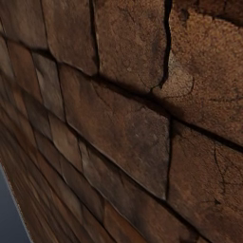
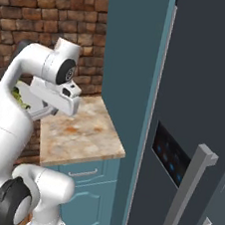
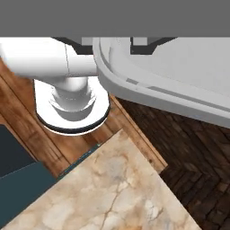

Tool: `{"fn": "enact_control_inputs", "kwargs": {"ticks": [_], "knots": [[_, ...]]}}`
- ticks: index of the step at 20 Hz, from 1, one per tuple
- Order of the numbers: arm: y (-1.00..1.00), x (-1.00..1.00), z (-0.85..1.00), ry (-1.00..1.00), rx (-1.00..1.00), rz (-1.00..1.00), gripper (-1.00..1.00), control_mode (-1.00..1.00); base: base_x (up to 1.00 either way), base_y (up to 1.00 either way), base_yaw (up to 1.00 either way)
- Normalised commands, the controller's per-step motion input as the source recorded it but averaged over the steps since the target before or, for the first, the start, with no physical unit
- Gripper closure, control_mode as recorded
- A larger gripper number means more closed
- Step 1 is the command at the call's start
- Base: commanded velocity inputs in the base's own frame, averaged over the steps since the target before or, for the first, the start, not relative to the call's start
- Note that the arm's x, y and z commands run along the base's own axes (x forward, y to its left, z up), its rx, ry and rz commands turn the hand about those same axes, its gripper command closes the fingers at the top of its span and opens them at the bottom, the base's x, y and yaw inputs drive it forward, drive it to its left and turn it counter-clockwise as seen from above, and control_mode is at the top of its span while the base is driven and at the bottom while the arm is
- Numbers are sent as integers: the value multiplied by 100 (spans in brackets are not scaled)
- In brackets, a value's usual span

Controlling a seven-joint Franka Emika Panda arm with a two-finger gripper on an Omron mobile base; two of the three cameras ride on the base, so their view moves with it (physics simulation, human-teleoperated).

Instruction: Take the avocado and broccoli out of the freezer and place them in the tupperware container on the counter. Then put the tupperware containing the vegetables back in the freezer.

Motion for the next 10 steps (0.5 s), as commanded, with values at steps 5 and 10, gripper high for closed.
{"fn": "enact_control_inputs", "kwargs": {"ticks": [5, 10], "knots": [[-4, -95, 33, 13, 12, 1, 100, -100, 0, 0, 0], [-5, -83, 56, 2, 8, 0, 100, -100, 0, 0, 0]]}}
